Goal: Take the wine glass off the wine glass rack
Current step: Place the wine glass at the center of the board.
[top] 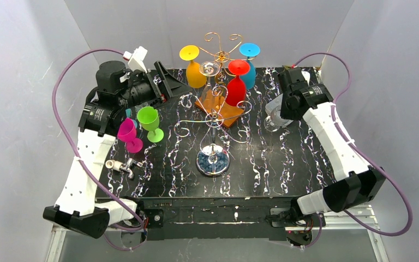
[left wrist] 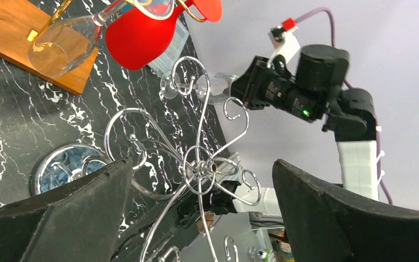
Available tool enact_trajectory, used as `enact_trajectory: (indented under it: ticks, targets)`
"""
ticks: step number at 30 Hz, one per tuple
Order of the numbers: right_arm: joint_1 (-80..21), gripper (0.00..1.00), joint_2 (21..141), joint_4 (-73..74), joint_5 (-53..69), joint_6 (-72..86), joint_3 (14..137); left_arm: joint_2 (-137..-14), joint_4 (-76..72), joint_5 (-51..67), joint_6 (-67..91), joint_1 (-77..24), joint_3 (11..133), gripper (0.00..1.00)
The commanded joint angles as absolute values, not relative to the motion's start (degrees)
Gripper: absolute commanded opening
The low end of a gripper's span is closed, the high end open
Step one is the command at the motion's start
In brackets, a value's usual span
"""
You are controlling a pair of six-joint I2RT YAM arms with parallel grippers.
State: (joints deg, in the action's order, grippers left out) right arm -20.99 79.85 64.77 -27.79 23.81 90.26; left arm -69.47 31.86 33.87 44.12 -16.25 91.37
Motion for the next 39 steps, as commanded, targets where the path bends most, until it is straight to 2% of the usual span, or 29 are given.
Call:
enact_trajectory:
  ticks: [1, 8, 29, 35, 39]
  targets:
    - [-19.26, 0.01, 82.36, 64.52, -24.29, 23.95, 88.35, -66.32, 33.13, 34.01, 40.32, -16.44, 90.2, 0.99]
    - [-16.08, 0.01, 85.98, 62.09, -19.41, 22.37, 84.97, -65.49, 33.0, 34.85, 39.27, -16.41, 88.92, 0.99]
    - [-13.48, 0.02, 94.0, 62.98, -16.84, 19.89, 86.53, -65.32, 33.11, 35.99, 37.47, -16.38, 87.58, 0.99]
    - [-13.53, 0.26, 94.02, 64.06, -17.21, 19.93, 89.03, -65.89, 33.31, 35.74, 37.27, -16.36, 87.63, 0.99]
    - [-13.54, 0.35, 93.7, 65.2, -17.41, 19.95, 92.35, -66.63, 33.46, 35.76, 37.18, -16.42, 88.23, 0.99]
